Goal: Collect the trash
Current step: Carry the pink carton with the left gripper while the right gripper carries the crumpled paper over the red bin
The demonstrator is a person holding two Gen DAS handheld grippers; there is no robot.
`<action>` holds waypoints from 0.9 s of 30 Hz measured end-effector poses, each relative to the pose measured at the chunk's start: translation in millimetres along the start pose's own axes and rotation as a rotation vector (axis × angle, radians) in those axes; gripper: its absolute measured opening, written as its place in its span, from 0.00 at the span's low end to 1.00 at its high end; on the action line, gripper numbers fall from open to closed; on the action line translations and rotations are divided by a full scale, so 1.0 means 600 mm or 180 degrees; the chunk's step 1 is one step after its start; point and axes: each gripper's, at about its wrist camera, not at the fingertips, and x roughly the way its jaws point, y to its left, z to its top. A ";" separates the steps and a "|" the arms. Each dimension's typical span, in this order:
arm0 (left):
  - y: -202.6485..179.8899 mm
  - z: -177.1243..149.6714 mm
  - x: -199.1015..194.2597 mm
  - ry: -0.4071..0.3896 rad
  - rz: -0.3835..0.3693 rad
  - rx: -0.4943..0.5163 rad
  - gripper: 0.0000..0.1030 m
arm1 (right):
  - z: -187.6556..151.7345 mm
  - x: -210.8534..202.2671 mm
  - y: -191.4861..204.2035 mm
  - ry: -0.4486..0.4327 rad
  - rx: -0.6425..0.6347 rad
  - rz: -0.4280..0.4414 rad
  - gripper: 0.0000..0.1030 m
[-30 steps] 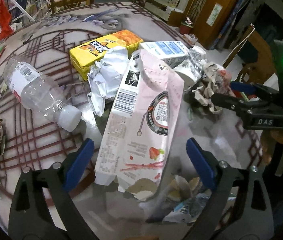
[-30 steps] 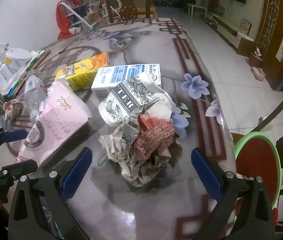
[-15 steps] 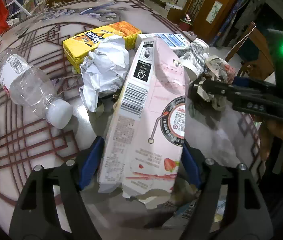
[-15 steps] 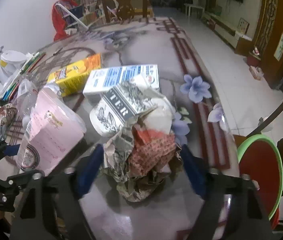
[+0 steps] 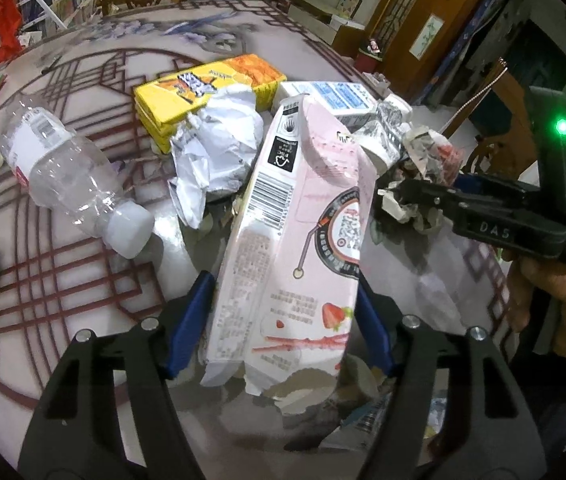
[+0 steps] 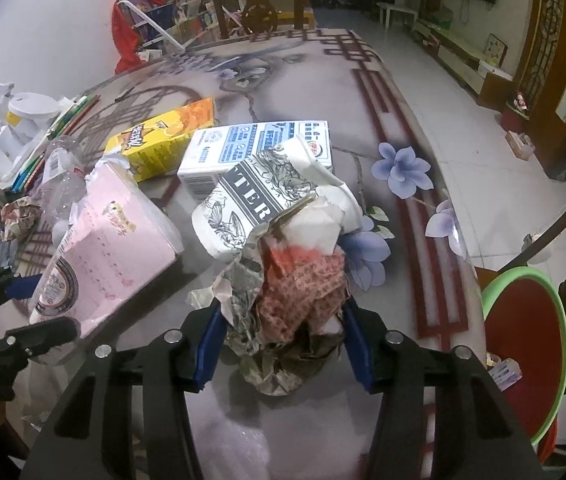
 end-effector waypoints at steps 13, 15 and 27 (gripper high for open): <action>0.001 -0.007 -0.037 -0.0139 0.0004 -0.0060 0.64 | 0.000 -0.028 -0.003 -0.0119 0.0033 0.0050 0.49; -0.001 -0.008 -0.042 -0.0159 0.0029 -0.0039 0.64 | -0.001 -0.034 -0.002 -0.0144 0.0026 0.0061 0.49; -0.051 0.010 -0.076 -0.0328 0.0132 0.0077 0.64 | -0.021 -0.094 -0.020 -0.0331 0.0077 0.0177 0.48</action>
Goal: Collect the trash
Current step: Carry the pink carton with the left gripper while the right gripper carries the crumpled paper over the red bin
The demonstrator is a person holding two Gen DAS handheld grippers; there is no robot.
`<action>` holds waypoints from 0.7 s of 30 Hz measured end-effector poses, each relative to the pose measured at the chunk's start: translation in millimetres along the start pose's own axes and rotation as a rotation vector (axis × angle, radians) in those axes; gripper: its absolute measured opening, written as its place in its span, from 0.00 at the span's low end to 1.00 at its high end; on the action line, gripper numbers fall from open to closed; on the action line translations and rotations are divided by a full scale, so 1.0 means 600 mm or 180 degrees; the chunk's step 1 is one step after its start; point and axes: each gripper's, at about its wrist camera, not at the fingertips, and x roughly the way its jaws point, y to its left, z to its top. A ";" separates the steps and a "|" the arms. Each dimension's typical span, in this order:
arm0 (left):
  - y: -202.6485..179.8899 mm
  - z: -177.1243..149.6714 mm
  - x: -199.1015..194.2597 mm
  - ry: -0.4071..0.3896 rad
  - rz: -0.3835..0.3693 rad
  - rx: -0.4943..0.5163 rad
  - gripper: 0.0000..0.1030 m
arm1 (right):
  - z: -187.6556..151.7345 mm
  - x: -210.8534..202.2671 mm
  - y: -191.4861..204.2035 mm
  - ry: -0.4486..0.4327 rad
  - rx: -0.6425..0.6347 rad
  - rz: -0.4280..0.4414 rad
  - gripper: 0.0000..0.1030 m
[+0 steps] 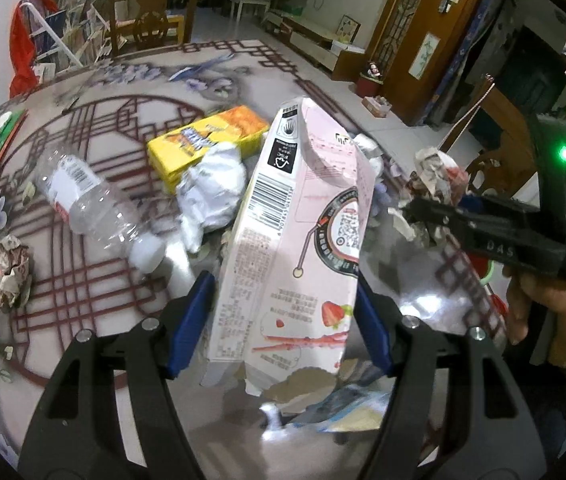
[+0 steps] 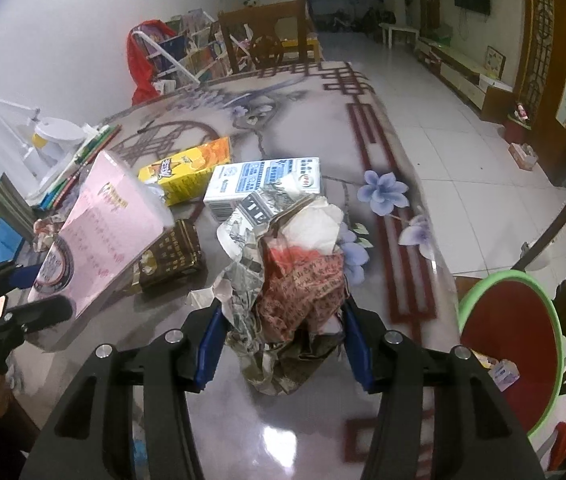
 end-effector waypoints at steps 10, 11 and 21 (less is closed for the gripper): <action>-0.110 0.044 0.019 -0.0039 -0.0249 0.0206 0.64 | -0.019 -0.080 -0.094 -0.0281 0.0368 -0.0091 0.48; -0.120 0.048 0.021 -0.0039 -0.0277 0.0221 0.64 | -0.021 -0.087 -0.107 -0.0310 0.0426 -0.0106 0.48; -0.243 0.092 0.060 -0.0025 -0.0560 0.0480 0.64 | -0.032 -0.161 -0.215 -0.0583 0.0938 -0.0249 0.48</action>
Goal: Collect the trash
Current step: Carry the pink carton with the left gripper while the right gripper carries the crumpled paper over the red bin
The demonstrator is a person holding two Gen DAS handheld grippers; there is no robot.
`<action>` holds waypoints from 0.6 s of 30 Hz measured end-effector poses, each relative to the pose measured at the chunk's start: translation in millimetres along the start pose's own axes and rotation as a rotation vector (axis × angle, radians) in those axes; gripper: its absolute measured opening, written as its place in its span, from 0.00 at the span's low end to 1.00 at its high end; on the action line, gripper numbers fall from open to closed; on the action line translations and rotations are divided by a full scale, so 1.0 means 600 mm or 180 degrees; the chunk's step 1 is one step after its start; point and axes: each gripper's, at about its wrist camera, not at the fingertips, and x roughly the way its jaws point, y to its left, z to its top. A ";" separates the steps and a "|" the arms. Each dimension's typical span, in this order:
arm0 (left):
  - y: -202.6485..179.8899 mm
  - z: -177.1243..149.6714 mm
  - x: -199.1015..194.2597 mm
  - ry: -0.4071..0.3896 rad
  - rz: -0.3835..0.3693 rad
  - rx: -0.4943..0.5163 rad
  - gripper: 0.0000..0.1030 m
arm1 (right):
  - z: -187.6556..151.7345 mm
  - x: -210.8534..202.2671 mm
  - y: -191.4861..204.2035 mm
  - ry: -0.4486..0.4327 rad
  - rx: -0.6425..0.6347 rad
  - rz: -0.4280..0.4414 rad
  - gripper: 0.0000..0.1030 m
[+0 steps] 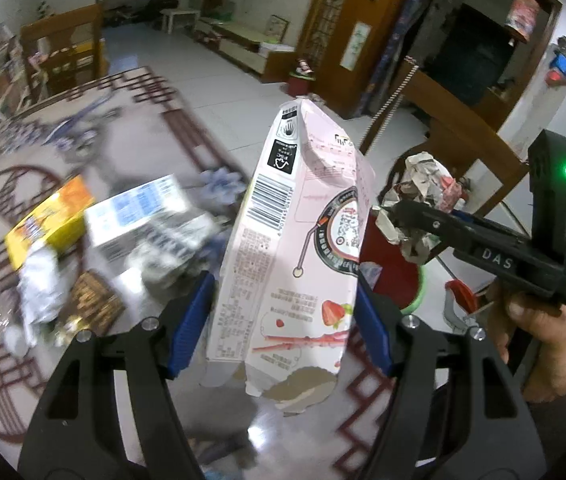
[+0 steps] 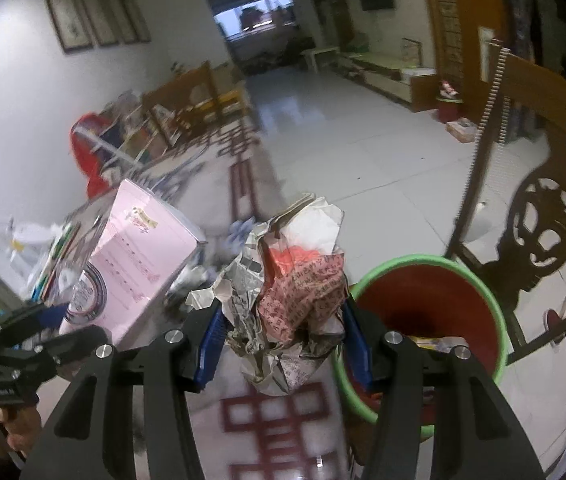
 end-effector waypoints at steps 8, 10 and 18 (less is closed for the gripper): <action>-0.058 0.039 0.047 -0.0021 -0.0166 0.0061 0.64 | 0.007 -0.037 -0.075 -0.0120 0.0202 -0.0287 0.48; -0.066 0.046 0.062 -0.0009 -0.0206 0.0028 0.64 | 0.007 -0.044 -0.096 -0.0119 0.0225 -0.0376 0.48; -0.120 0.061 0.120 0.0095 -0.0409 0.0074 0.64 | 0.014 -0.062 -0.171 -0.0080 0.0212 -0.0630 0.48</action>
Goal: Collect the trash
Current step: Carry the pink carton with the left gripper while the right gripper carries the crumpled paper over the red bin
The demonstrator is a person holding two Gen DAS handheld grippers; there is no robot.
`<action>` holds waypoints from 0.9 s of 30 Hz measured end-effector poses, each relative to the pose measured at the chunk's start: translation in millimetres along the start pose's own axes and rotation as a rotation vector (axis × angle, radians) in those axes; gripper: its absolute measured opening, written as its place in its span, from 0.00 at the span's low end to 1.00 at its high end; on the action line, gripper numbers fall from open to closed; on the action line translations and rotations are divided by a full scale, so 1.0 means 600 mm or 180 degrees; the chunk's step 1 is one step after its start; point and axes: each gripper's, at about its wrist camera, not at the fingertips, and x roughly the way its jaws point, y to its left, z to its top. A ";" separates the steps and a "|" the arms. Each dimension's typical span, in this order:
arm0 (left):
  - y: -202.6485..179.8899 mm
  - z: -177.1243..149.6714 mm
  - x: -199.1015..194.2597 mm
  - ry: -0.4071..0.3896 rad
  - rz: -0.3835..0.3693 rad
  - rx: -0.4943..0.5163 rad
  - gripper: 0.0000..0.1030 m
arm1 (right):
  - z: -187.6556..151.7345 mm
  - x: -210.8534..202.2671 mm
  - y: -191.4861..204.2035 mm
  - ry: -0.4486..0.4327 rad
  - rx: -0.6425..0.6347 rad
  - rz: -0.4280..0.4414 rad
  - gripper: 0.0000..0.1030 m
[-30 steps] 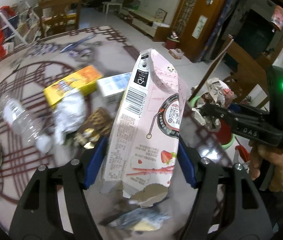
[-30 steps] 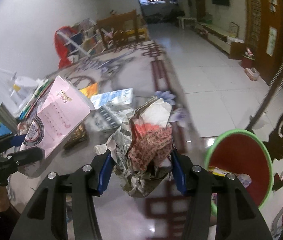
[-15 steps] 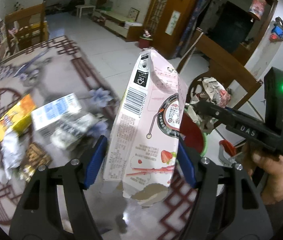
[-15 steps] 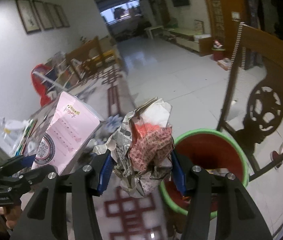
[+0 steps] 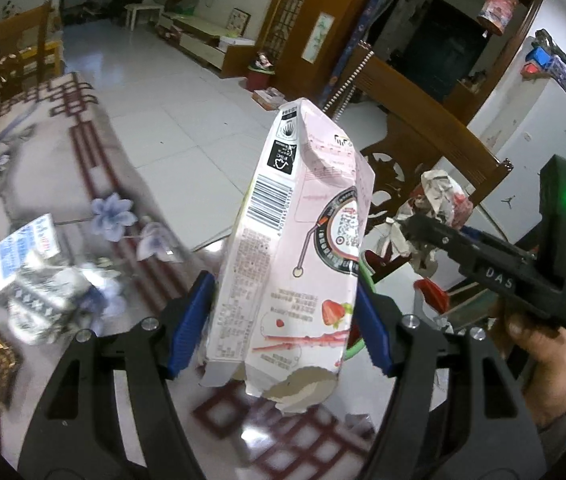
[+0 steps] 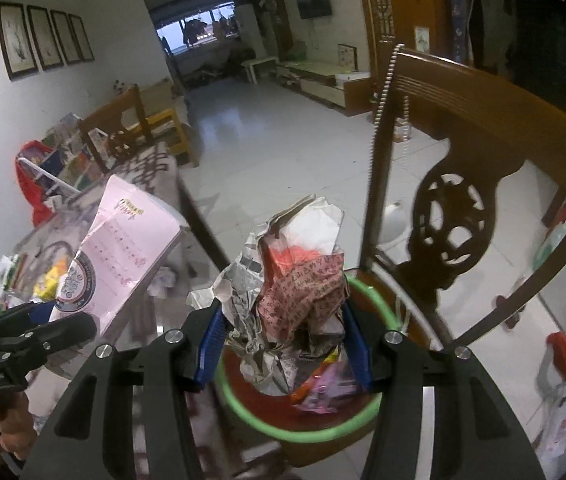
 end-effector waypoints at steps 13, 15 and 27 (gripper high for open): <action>-0.030 0.015 0.077 0.0261 -0.0274 -0.0089 0.64 | 0.016 0.020 -0.042 0.0162 -0.0078 0.0108 0.48; -0.034 0.014 0.082 0.0286 -0.0264 -0.0062 0.64 | 0.013 0.027 -0.042 0.0200 -0.0103 0.0086 0.49; -0.055 0.015 0.110 0.0379 -0.0243 0.0078 0.68 | 0.017 0.039 -0.042 0.0226 -0.0067 0.0030 0.49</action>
